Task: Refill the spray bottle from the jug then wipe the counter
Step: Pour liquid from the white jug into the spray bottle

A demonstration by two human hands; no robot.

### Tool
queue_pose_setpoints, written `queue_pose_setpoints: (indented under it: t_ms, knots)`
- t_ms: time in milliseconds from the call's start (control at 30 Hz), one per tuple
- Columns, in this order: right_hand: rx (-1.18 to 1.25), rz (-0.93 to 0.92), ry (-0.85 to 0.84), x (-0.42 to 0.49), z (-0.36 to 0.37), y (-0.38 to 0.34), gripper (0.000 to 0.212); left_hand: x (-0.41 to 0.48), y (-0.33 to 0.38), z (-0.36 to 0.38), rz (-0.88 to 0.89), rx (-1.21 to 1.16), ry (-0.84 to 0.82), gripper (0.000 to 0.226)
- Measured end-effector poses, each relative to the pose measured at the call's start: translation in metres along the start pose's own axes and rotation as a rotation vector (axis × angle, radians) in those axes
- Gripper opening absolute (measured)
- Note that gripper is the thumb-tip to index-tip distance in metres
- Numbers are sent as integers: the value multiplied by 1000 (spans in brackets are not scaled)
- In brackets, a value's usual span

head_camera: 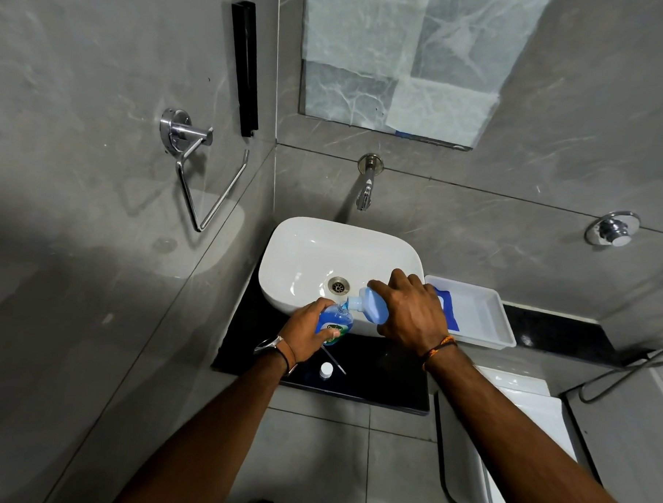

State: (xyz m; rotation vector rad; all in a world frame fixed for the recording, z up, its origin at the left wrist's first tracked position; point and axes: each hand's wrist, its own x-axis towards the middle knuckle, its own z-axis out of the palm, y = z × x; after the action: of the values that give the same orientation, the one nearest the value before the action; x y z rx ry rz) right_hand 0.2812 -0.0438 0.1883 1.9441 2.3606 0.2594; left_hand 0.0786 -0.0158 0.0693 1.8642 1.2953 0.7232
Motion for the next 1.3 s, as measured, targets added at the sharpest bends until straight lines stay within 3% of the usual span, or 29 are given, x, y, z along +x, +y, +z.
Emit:
queue_pose_setpoints:
  t_ms: [1300]
  knots:
    - [8, -1, -19, 0, 0, 1, 82, 0, -1, 3, -9, 16, -4, 46]
